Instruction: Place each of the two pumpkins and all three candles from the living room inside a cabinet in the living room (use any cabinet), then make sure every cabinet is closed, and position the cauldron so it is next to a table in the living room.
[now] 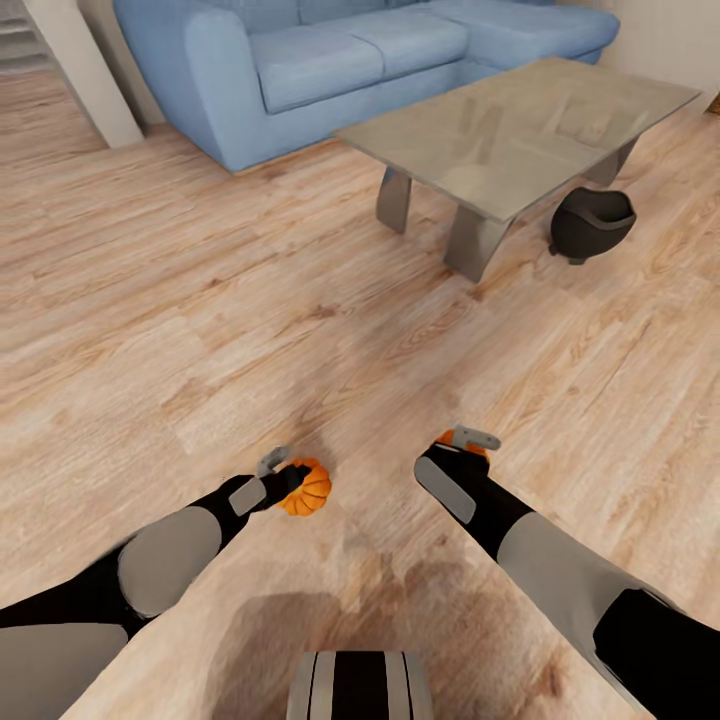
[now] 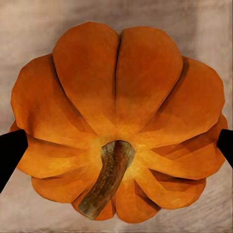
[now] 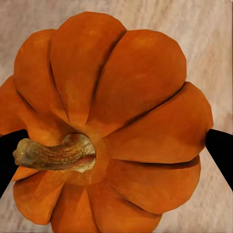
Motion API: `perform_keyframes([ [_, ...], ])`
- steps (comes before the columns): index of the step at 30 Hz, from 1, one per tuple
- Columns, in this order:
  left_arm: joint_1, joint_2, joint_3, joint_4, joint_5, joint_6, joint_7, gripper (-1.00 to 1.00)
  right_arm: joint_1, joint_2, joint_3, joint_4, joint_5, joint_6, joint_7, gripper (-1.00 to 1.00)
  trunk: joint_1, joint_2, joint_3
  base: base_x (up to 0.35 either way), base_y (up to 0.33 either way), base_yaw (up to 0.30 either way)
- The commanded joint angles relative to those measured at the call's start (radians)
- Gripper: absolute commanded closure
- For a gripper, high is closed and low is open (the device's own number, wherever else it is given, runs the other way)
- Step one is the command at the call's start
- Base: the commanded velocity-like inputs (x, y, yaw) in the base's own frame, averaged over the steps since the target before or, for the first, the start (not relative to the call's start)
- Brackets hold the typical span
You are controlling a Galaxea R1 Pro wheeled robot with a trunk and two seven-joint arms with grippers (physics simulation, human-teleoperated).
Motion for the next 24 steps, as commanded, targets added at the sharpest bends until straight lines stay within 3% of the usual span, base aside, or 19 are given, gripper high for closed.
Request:
perform_keyframes([
  [1,0.006,0.0,-0.002,-0.004,0.002,0.005,-0.016,1.0,0.003,0.0,0.003,0.0,-0.003,0.009,-0.004,1.0,-0.001,0.0,0.003,0.0,0.0,0.0],
  [7,0.037,0.001,-0.002,-0.004,0.002,0.0,-0.06,1.0,0.023,0.0,0.004,0.0,-0.003,0.008,-0.004,1.0,-0.003,0.001,0.027,0.0,0.0,0.0],
  [24,0.072,-0.002,-0.004,-0.004,-0.004,-0.005,-0.067,1.0,0.055,0.002,0.005,0.006,-0.002,0.004,-0.003,1.0,-0.011,0.005,0.092,0.0,0.0,0.0],
])
